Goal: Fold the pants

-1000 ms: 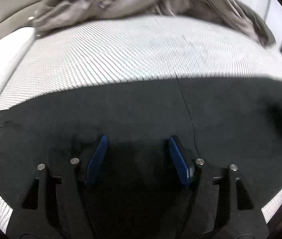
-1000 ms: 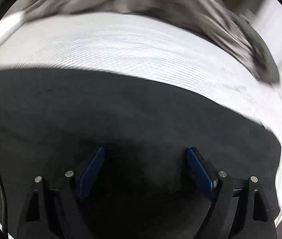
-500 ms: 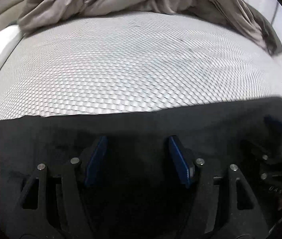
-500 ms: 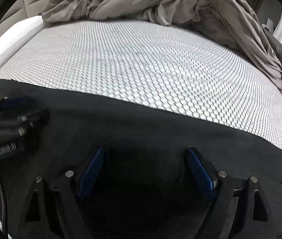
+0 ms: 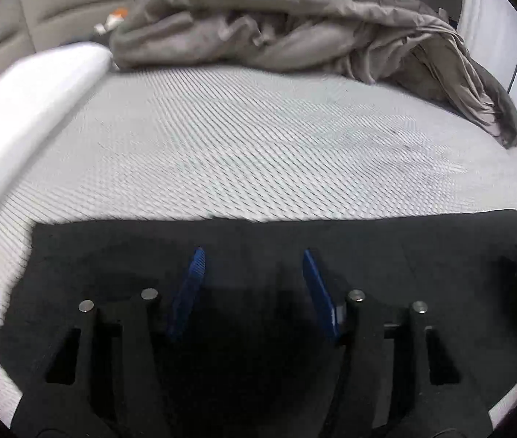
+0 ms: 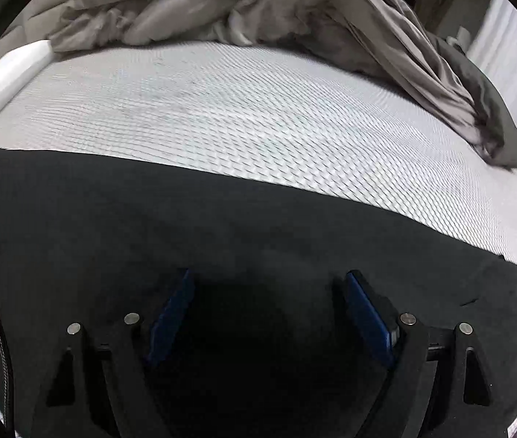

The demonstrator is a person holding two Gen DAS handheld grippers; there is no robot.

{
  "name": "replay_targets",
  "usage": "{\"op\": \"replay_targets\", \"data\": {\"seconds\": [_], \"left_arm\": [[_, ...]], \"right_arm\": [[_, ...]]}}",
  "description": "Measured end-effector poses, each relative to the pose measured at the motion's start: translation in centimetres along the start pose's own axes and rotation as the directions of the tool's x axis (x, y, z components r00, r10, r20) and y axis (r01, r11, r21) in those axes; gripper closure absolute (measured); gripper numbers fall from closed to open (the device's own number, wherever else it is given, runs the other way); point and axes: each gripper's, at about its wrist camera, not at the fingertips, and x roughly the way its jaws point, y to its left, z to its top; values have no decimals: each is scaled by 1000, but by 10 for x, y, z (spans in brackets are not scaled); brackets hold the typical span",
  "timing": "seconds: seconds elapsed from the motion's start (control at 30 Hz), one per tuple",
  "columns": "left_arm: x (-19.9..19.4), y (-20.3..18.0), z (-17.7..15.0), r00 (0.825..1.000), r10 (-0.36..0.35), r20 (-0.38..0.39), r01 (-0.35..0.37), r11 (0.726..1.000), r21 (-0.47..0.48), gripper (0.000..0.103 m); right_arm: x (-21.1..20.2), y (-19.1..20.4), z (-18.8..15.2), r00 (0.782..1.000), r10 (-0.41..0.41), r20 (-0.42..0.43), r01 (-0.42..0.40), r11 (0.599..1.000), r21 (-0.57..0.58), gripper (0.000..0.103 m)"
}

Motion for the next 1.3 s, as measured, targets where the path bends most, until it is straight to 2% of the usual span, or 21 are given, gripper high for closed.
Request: {"op": "replay_targets", "data": {"seconds": [0.03, 0.07, 0.13, 0.23, 0.3, 0.33, 0.37, 0.4, 0.47, 0.5, 0.57, 0.67, 0.73, 0.8, 0.83, 0.9, 0.93, 1.0, 1.13, 1.23, 1.3], "left_arm": [[0, 7, -1, 1000, 19, -1, -19, 1000, -2, 55], [7, 16, -2, 999, 37, -23, -37, 999, -16, 64], [27, 42, -6, 994, 65, -91, -70, 996, -53, 76], [34, 75, -15, 992, 75, -103, -89, 985, -144, 77], [24, 90, -14, 986, 143, -91, -158, 968, -194, 77], [16, 96, -17, 987, 140, -82, -155, 964, -214, 77], [10, 100, -17, 992, 105, -76, -120, 966, -227, 77], [-1, 101, -21, 998, 43, -56, -55, 972, -230, 77], [-16, 90, -30, 1000, -15, -25, 10, 986, -169, 77], [-16, 85, -33, 999, -23, -29, 19, 991, -135, 77], [-6, 77, -44, 997, 5, -79, -11, 997, -71, 76], [-10, 91, -53, 996, 7, -84, -17, 993, -119, 77], [-25, 107, -58, 993, 99, -66, -106, 987, -124, 81], [-35, 110, -64, 994, 85, -69, -94, 985, -143, 82], [-42, 104, -66, 993, 100, -68, -108, 986, -129, 82], [-57, 86, -72, 997, 65, -43, -67, 996, -59, 81], [-56, 81, -74, 998, 27, -49, -29, 999, -21, 77], [-45, 80, -85, 994, 48, -102, -47, 999, 5, 75], [-60, 109, -98, 994, 36, -106, -45, 996, -78, 74], [-82, 110, -106, 996, 46, -77, -54, 994, -92, 74], [-89, 101, -94, 999, -2, -48, -2, 996, -84, 74]], "right_arm": [[-1, 6, 3, 1000, 29, 10, -29, 999, -13, 17], [-4, 14, 4, 999, 51, 19, -50, 998, -33, 17], [-6, 30, 3, 997, 76, 15, -75, 993, -87, 17], [-2, 43, -4, 998, 60, -2, -59, 987, -147, 17], [0, 42, -6, 998, 62, -7, -62, 988, -141, 17], [0, 36, -5, 998, 65, -8, -66, 989, -133, 17], [-1, 32, -4, 998, 65, -10, -66, 990, -124, 17], [-2, 29, -4, 998, 63, -8, -63, 991, -116, 17], [-6, 31, -5, 998, 66, -6, -66, 991, -114, 17], [-7, 32, -5, 998, 67, -4, -67, 991, -117, 17], [-9, 36, -5, 997, 78, 1, -77, 989, -128, 17], [-11, 45, -6, 995, 100, 5, -98, 983, -152, 17], [-10, 49, -10, 996, 91, 4, -89, 981, -173, 17], [-11, 49, -12, 996, 85, 2, -84, 981, -178, 17], [-11, 47, -12, 996, 86, 3, -85, 981, -173, 17], [-14, 46, -10, 996, 87, 10, -84, 983, -162, 17], [-15, 44, -6, 995, 100, 16, -96, 983, -155, 17], [-23, 51, -3, 990, 139, 36, -131, 979, -155, 17], [-33, 75, -7, 979, 198, 39, -184, 955, -230, 17], [-29, 81, -15, 988, 151, 29, -137, 949, -283, 17], [-28, 82, -19, 989, 144, 21, -132, 949, -285, 17]]}}
